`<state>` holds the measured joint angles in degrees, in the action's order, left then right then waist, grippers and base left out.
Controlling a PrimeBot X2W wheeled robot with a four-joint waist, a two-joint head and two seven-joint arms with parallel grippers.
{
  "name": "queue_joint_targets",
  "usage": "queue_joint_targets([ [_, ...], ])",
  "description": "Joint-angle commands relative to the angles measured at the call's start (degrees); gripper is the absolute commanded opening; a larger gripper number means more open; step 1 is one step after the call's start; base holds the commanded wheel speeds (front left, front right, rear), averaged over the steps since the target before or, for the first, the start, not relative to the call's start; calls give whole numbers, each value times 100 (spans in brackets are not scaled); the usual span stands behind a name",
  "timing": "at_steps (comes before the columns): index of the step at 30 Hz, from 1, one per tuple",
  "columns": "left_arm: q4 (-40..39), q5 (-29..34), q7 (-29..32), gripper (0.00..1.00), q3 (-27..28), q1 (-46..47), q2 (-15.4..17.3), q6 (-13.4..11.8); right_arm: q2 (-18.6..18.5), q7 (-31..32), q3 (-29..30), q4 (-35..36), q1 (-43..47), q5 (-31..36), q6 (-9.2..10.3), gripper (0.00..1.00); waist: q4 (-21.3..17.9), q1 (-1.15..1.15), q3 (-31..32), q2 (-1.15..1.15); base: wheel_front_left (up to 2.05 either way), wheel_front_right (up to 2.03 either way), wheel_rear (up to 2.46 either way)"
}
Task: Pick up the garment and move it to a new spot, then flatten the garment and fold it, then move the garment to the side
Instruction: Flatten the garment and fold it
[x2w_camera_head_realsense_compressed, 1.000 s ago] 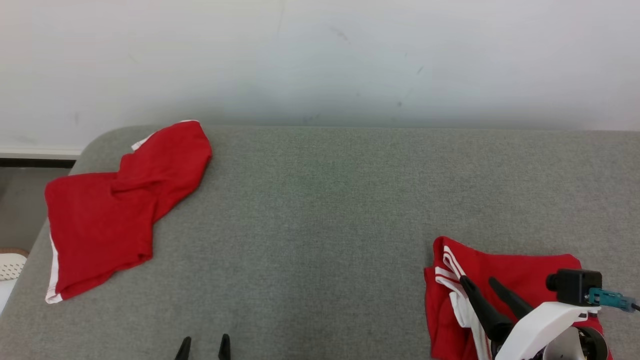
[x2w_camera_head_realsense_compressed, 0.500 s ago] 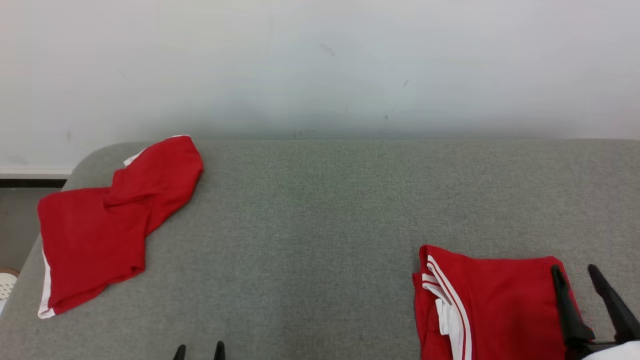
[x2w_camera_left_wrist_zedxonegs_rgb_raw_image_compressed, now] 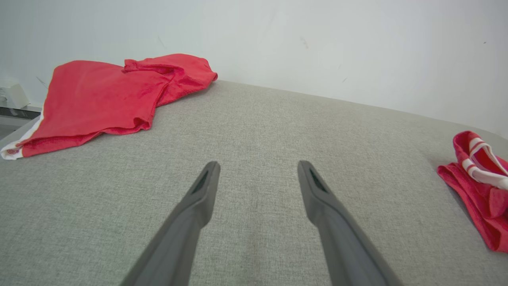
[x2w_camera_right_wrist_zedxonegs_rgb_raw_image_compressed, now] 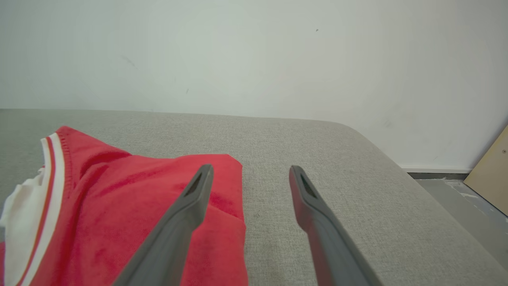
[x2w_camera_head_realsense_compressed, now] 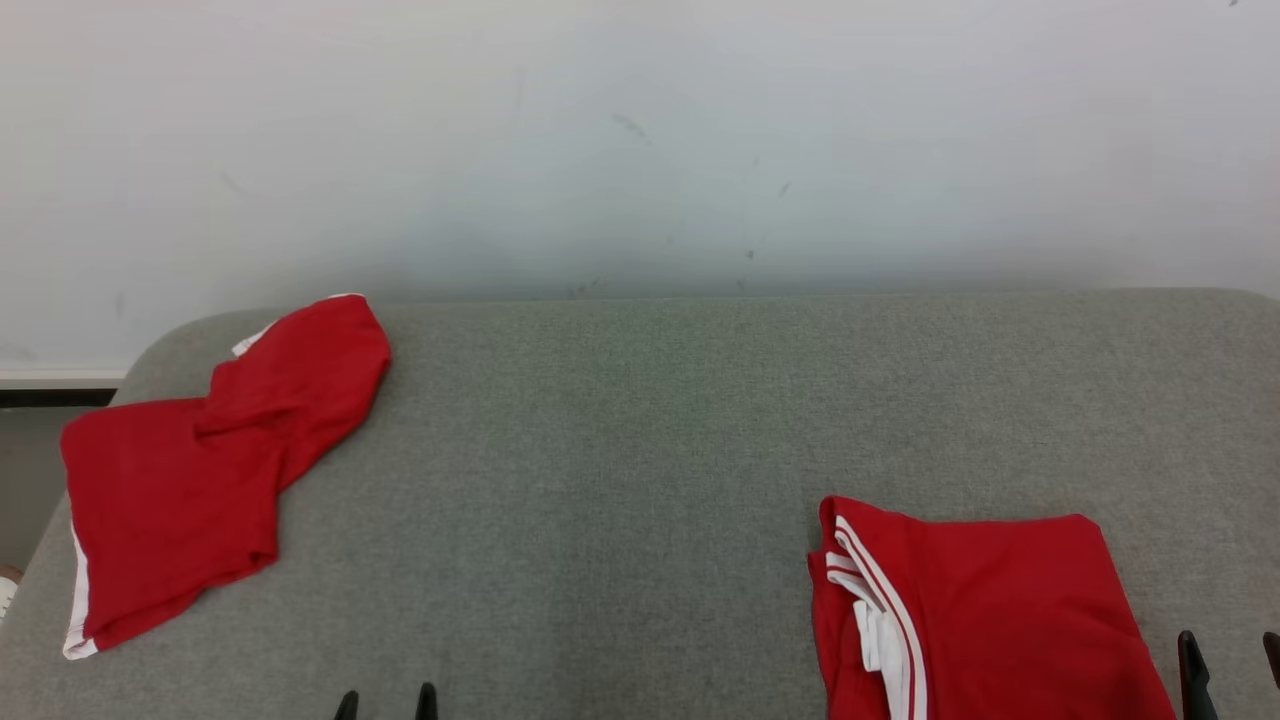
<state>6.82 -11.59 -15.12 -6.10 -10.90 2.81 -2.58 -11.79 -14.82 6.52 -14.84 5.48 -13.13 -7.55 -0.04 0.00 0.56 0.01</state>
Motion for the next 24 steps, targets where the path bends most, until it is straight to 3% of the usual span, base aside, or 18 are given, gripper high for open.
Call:
queue_joint_targets([
  [1, -2, 6, -1, 100, 26, -54, 18, 3, 62, -38, 67, 54, 47, 65, 13, 100, -10, 0, -2, -1, 0, 0, 0],
  [9, -13, 83, -1, 100, 78, -43, 18, 45, 209, -37, -40, 290, 26, 126, 13, 100, -5, 0, -23, -1, 0, 0, 0],
  [10, -8, 85, -1, 100, 84, -35, 18, 55, 215, -37, -109, 299, 11, 106, 13, 78, 4, 0, -26, -1, 0, 0, 0],
  [11, -7, 90, -1, 100, 85, -27, 18, 57, 211, -38, -218, 290, -8, 77, 13, 42, 14, 0, -28, -1, 0, 0, 0],
  [12, -5, 93, -1, 100, 84, -19, 18, 60, 198, -38, -326, 263, -35, 60, 13, 25, 24, 0, -30, -1, 0, 0, 0],
  [13, -2, 94, -1, 100, 82, -15, 18, 51, 184, -37, -425, 208, -69, 52, 13, 0, 34, 0, -33, -1, 0, 0, 0],
  [24, 0, 93, -1, 100, -63, 77, 18, 33, 283, 49, -1677, -1440, -995, 294, 13, 0, 247, 0, -154, -1, 0, 0, 0],
])
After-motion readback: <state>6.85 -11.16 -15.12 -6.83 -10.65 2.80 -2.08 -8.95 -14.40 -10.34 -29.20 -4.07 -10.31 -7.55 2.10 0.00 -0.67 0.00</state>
